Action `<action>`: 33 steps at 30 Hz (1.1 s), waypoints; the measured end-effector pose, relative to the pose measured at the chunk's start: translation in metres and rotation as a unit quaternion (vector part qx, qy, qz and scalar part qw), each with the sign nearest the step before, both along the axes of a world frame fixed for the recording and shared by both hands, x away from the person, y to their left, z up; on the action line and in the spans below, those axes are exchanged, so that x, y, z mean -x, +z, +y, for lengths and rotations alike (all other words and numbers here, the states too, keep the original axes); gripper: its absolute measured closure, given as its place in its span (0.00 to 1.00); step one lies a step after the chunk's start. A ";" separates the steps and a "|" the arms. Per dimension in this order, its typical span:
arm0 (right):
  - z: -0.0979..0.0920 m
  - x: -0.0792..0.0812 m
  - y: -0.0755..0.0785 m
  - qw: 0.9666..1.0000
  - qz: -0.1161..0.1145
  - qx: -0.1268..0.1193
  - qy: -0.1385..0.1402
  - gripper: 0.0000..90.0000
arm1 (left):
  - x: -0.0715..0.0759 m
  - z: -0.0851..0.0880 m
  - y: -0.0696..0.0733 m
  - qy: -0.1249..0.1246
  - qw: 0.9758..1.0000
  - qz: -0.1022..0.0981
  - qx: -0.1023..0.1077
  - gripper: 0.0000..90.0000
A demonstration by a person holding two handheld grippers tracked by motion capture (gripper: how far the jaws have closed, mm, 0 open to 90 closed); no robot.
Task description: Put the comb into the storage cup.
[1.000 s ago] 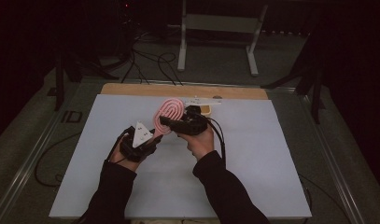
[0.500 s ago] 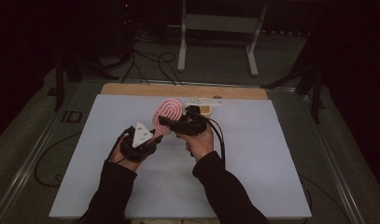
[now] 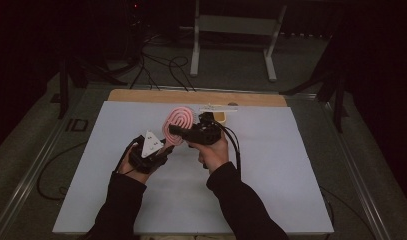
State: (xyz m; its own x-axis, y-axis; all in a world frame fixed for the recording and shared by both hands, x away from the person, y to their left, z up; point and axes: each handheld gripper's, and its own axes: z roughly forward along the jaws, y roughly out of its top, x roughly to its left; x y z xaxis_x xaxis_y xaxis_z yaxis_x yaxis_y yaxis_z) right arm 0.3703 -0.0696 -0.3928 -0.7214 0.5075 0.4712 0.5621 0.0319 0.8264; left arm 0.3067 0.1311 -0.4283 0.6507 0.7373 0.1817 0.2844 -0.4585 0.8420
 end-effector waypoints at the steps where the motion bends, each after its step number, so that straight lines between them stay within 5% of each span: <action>1: 0.000 0.001 0.001 1.000 -0.001 0.000 -0.001 0.70 | 0.000 0.000 0.000 -0.001 1.000 0.001 0.001 0.77; 5: 0.000 0.001 0.002 1.000 -0.010 0.000 -0.008 0.70 | -0.001 0.002 0.001 -0.009 1.000 0.008 0.010 0.70; 8: -0.003 -0.001 0.001 1.000 -0.002 -0.005 -0.014 0.70 | -0.001 0.006 0.003 -0.013 0.999 0.011 0.038 0.60; 15: -0.011 -0.004 0.002 1.000 -0.001 -0.014 -0.023 0.71 | 0.000 0.015 0.010 0.000 0.999 0.006 0.048 0.26; 23: -0.013 -0.005 0.001 1.000 -0.003 -0.007 -0.018 0.71 | 0.006 0.041 0.019 0.032 0.994 -0.010 0.100 0.14; 26: -0.014 -0.007 0.000 1.000 0.002 -0.007 -0.017 0.71 | 0.008 0.051 0.016 0.037 0.994 -0.006 0.103 0.01; 33: -0.019 -0.009 0.000 1.000 0.004 -0.015 -0.026 0.71 | 0.024 0.082 -0.005 0.064 0.990 -0.004 0.127 0.00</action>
